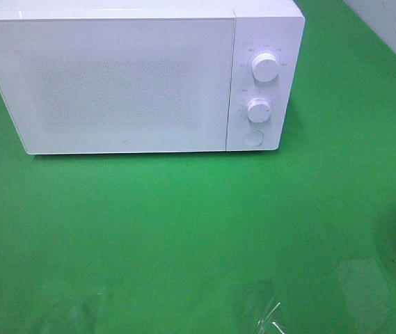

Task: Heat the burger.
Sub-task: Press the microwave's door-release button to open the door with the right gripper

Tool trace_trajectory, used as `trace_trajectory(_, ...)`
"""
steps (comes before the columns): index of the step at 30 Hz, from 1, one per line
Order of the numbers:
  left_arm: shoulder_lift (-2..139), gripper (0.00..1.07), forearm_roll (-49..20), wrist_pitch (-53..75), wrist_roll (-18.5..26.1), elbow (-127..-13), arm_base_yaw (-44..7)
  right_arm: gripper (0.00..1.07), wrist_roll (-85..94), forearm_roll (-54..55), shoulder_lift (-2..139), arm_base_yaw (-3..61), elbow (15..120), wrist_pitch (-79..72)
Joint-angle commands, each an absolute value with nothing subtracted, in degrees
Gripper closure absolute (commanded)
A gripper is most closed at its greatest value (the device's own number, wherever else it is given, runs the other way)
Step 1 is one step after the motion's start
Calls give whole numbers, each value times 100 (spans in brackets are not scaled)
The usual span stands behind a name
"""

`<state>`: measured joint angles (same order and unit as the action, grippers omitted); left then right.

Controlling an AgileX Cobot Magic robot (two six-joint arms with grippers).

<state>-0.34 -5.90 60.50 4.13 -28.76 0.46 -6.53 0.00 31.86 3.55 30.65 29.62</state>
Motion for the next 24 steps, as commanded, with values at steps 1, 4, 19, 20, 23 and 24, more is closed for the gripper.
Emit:
trace_trajectory(1, -155, 10, -602, 5964, 418, -2853, 46, 32, -670, 0, 3443, 315, 2922, 2384)
trace_trajectory(4, -155, 10, -602, 5964, 418, -2853, 46, 32, -670, 0, 3592, 315, 2733, 2011)
trace_trajectory(19, -155, 10, -602, 5964, 418, -2853, 46, 32, -665, 0, 4727, 315, 1851, -1066)
trace_trajectory(20, -155, 10, -602, 5964, 418, -2853, 46, 32, -665, 0, 4727, 315, 1851, -1066)
trace_trajectory(23, -155, 10, -602, 5964, 418, -2853, 46, 32, -642, 0, 5019, 315, 1799, -1627)
trace_trajectory(24, -155, 10, -602, 5964, 418, -2853, 46, 32, -590, 0, 5202, 315, 1799, -1868)
